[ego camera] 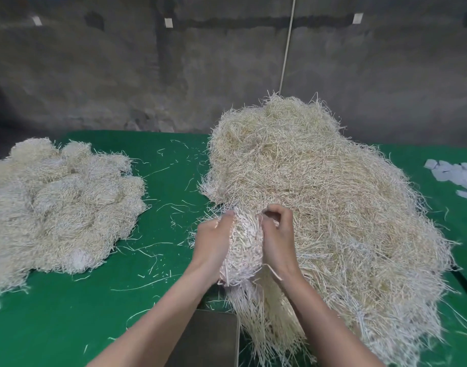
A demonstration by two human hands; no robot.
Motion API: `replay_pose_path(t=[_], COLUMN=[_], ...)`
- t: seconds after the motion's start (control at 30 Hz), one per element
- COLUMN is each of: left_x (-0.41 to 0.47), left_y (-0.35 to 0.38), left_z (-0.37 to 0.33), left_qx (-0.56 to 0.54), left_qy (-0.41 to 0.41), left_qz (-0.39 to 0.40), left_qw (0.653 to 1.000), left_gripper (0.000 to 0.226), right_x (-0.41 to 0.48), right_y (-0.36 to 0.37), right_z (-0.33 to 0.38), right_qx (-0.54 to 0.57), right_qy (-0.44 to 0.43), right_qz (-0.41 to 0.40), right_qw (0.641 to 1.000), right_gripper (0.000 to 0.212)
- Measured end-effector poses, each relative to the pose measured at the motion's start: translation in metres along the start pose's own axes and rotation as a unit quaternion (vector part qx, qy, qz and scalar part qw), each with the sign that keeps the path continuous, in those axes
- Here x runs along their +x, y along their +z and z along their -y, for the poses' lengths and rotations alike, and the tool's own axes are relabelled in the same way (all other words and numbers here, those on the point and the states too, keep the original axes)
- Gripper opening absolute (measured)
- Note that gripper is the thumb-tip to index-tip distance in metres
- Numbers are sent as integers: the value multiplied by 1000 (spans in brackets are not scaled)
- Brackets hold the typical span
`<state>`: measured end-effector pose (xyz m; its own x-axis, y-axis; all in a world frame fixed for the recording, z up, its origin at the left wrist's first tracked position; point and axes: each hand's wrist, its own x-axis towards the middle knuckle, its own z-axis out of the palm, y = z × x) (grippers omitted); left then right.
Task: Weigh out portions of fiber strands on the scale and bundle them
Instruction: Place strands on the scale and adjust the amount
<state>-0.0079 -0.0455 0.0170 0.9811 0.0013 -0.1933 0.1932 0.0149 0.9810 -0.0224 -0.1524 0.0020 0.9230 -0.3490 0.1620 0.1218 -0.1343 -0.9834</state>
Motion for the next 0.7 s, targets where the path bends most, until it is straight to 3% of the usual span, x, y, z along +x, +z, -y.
replay_pose_path(t=[0.07, 0.13, 0.2, 0.27, 0.33, 0.37, 0.43, 0.47, 0.5, 0.6, 0.7], left_x=[3, 5, 5, 3, 2, -2, -14, -25, -32, -34, -25], left_y=[-3, -2, 5, 10, 10, 9, 10, 13, 17, 32, 34], left_z=[0, 4, 3, 0, 2, 3, 11, 14, 17, 24, 24], left_qx=[43, 129, 148, 108, 68, 33, -121, -187, -207, -166, -114], left_qy=[44, 112, 173, 197, 166, 123, -39, -87, -100, -95, -46], left_qz=[20, 16, -46, -116, -147, -113, 55, 114, 122, -2, -99], left_qw=[998, 985, 973, 968, 973, 985, 990, 972, 966, 981, 987], left_gripper=[16, 33, 36, 40, 59, 73, 88, 85, 81, 84, 76], right_x=[0, -11, -24, -26, -23, -20, -12, -8, -7, -25, -58], right_y=[-8, -4, 7, 8, 3, -1, -7, -10, -12, -11, -1], right_z=[3, 5, 4, 2, 1, 0, -2, -3, -7, -22, -25], right_qx=[79, 59, 18, -28, -26, 10, 91, 93, 48, -157, -148], right_qy=[41, 66, 90, 80, 80, 102, 156, 161, 148, 53, 16], right_qz=[90, 175, 164, 101, 61, 51, 21, 8, 3, 5, 49], right_qw=[992, 981, 982, 991, 995, 993, 983, 983, 988, 986, 988], right_gripper=[35, 63, 85, 85, 82, 84, 86, 83, 79, 71, 98])
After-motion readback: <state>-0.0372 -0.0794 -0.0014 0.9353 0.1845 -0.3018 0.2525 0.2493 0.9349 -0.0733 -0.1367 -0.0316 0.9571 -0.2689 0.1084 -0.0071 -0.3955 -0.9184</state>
